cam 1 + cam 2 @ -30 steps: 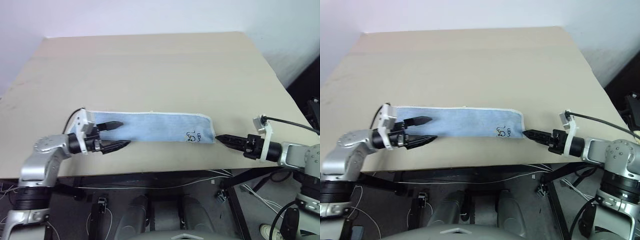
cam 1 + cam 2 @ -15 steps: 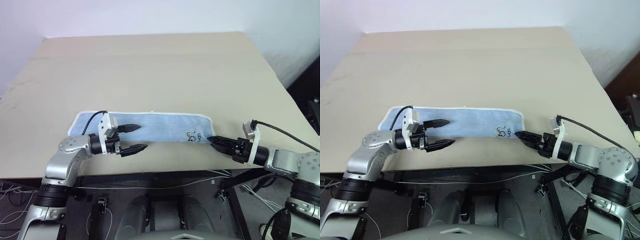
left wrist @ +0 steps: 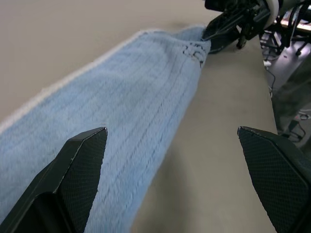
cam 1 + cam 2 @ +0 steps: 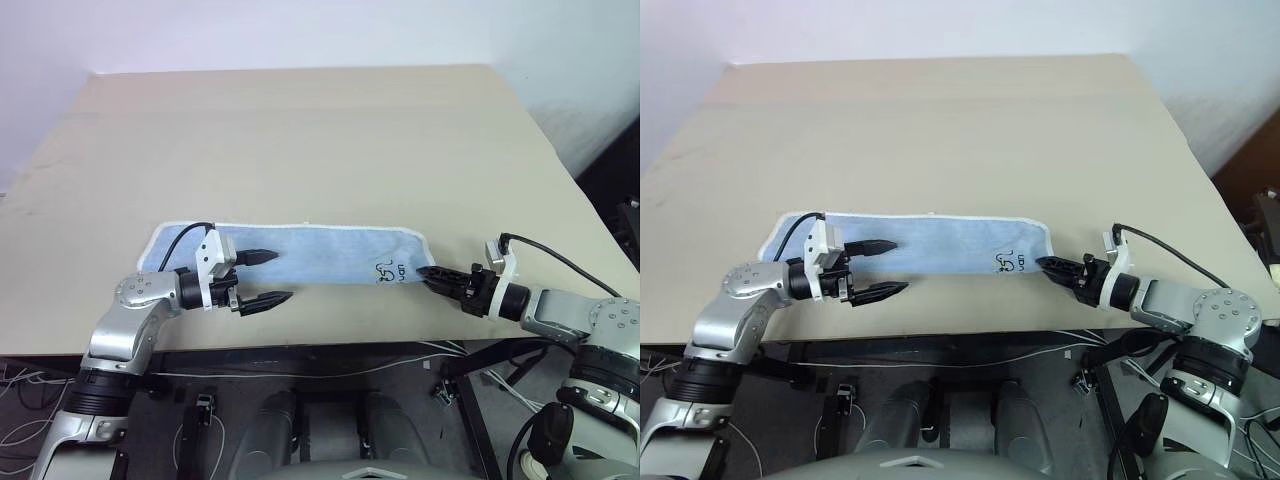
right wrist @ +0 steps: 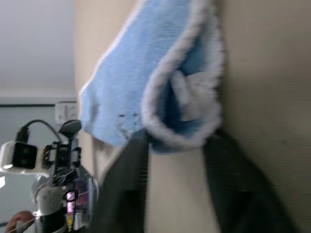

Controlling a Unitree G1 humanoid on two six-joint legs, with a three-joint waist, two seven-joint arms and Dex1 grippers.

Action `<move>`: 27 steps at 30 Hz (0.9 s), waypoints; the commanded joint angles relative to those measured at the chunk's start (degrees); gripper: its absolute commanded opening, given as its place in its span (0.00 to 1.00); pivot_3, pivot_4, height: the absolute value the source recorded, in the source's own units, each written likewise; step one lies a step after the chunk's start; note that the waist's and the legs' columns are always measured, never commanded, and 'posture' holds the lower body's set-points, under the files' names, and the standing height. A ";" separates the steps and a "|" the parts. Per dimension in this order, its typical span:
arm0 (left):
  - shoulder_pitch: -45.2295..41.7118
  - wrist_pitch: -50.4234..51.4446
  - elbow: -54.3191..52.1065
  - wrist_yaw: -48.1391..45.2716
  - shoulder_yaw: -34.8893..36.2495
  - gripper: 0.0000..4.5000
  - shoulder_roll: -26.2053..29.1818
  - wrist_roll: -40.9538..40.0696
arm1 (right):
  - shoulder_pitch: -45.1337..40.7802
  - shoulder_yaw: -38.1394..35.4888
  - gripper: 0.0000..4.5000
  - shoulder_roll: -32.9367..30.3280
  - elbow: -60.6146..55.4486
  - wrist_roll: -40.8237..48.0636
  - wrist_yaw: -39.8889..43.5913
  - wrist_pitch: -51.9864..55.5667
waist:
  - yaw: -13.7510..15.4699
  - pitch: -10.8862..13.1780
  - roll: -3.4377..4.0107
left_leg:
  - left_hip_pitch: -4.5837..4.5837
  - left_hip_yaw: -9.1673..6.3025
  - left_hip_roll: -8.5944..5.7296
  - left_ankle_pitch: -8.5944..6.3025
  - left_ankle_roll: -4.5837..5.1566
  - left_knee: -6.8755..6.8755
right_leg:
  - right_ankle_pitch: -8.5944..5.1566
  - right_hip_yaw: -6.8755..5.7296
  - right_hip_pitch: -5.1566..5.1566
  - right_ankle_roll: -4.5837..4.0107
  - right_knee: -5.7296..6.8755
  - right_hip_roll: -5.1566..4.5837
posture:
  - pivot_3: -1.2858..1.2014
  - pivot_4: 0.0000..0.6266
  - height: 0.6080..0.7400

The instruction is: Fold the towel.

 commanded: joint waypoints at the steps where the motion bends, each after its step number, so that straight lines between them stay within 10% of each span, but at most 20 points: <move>1: -0.08 -1.91 0.04 -0.35 1.19 1.00 0.84 0.23 | 0.30 -2.30 0.26 0.80 -0.35 0.51 -1.79 0.30 | 0.02 0.00 0.00 | 0.00 0.00 0.00 -0.01 0.02 0.01 | 0.00 0.00 0.02 -0.01 -0.03 -0.01 | 0.52 0.24 1.00; 7: -0.52 -4.16 2.36 -0.48 0.51 1.00 0.11 0.76 | 0.37 -4.33 0.01 3.52 -2.35 1.34 -3.72 -0.31 | -0.34 -0.18 -0.26 | 0.04 0.00 0.03 -0.03 0.03 0.01 | -0.05 0.02 0.07 -0.15 -0.10 -0.01 | 0.52 0.24 1.00; 18: -2.90 -6.86 7.16 -0.46 0.84 1.00 -1.20 1.20 | 3.20 -8.53 0.01 -7.76 -2.98 5.27 0.17 0.29 | 0.24 -0.16 -0.06 | -0.30 0.02 -0.01 -0.09 0.14 0.00 | -0.02 -0.02 -0.17 -0.15 -0.28 -0.08 | 0.52 0.24 1.00; 27: -3.77 -3.74 3.54 1.81 -0.37 1.00 -2.04 0.99 | 1.64 4.45 0.01 -13.03 -25.44 7.57 10.52 -5.45 | -0.05 -0.17 0.18 | -0.35 0.04 0.05 -0.11 0.18 -0.02 | 0.06 -0.03 -0.28 0.05 -0.23 -0.02 | 0.52 0.24 1.00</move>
